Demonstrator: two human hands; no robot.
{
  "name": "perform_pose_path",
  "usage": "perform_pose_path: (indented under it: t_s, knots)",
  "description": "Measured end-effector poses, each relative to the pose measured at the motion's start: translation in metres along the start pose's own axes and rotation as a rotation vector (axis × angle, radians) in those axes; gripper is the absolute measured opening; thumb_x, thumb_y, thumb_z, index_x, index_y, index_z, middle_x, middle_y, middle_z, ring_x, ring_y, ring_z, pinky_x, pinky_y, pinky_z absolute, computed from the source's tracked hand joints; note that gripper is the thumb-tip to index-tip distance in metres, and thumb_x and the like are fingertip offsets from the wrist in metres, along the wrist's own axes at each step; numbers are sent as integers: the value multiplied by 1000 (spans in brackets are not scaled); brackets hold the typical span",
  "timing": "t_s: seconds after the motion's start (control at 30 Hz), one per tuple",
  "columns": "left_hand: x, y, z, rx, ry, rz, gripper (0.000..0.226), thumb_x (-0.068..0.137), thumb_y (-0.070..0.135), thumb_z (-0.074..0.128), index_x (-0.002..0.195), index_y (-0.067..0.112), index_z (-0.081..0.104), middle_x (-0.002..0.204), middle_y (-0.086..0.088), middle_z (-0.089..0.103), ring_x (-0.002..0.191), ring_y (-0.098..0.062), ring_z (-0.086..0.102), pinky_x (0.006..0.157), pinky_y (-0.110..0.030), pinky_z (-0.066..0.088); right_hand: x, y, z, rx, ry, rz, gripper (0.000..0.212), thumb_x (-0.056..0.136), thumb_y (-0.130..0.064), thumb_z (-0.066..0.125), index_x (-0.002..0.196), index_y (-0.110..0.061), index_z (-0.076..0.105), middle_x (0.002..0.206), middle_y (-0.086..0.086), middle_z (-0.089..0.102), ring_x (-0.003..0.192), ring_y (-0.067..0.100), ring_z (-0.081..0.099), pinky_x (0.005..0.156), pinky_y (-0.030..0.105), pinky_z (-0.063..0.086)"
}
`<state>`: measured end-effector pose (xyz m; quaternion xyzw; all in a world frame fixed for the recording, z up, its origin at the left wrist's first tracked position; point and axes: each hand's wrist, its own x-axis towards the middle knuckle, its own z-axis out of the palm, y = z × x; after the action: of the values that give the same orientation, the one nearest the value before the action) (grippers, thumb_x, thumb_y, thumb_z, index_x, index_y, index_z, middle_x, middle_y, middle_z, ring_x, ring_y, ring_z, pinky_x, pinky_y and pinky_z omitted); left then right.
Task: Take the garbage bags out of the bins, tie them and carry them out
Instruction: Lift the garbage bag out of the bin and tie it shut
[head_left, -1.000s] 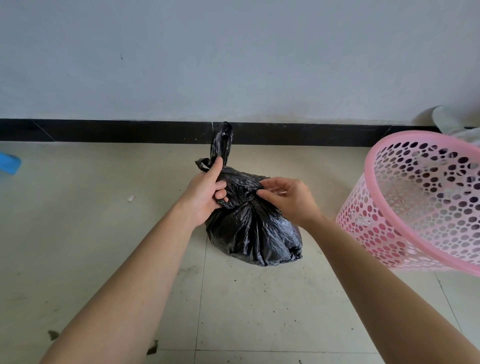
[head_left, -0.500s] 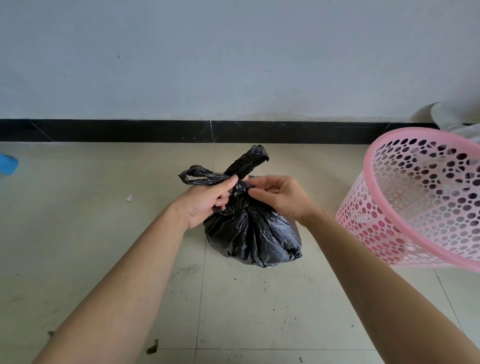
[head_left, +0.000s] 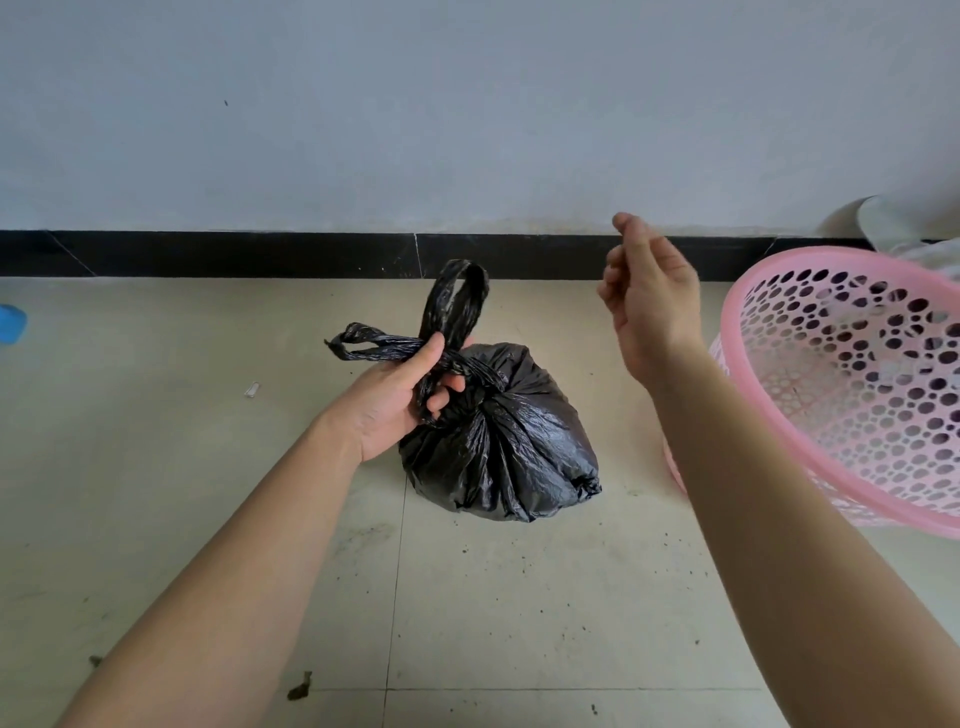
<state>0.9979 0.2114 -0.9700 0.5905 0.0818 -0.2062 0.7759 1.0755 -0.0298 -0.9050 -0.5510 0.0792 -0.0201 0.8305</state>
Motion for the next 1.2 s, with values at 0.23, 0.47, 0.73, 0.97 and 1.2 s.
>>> perform_pose_path:
  t_s: [0.23, 0.47, 0.73, 0.97, 1.2]
  knots:
    - [6, 5, 15, 132, -34, -2, 45, 99, 49, 51, 128, 19, 68, 86, 0, 60, 65, -12, 37, 71, -27, 36, -23, 23, 12, -460, -360, 180, 60, 82, -66, 64, 126, -25, 61, 109, -9, 68, 83, 9, 62, 74, 26, 47]
    - [5, 7, 17, -47, -51, 12, 42, 102, 42, 46, 133, 16, 61, 88, -3, 64, 70, -13, 48, 75, -28, 43, -21, 36, 24, -308, -232, 107, 19, 101, -26, 57, 99, -17, 74, 80, 0, 63, 62, 7, 49, 60, 27, 39]
    - [6, 5, 14, -296, -58, 34, 34, 108, 39, 29, 88, 21, 51, 115, -18, 70, 97, -22, 67, 95, -34, 50, -29, 32, 27, 173, -166, 267, 28, 106, -16, 39, 88, -10, 59, 85, 8, 70, 64, 14, 56, 70, 27, 53]
    - [12, 1, 7, -329, 53, 19, 38, 107, 31, 33, 72, 21, 42, 113, -21, 71, 97, -24, 69, 102, -36, 44, -38, 28, 36, 273, -180, 279, 28, 98, -17, 33, 72, -13, 45, 62, 4, 47, 54, 16, 36, 57, 28, 33]
    - [13, 1, 13, -196, 205, 122, 42, 88, 1, 67, 55, 20, 49, 75, -4, 64, 84, -19, 66, 97, -38, 50, -32, 32, 12, 14, -243, 478, 23, 92, -32, 50, 78, -13, 48, 55, 4, 40, 50, 18, 34, 51, 28, 34]
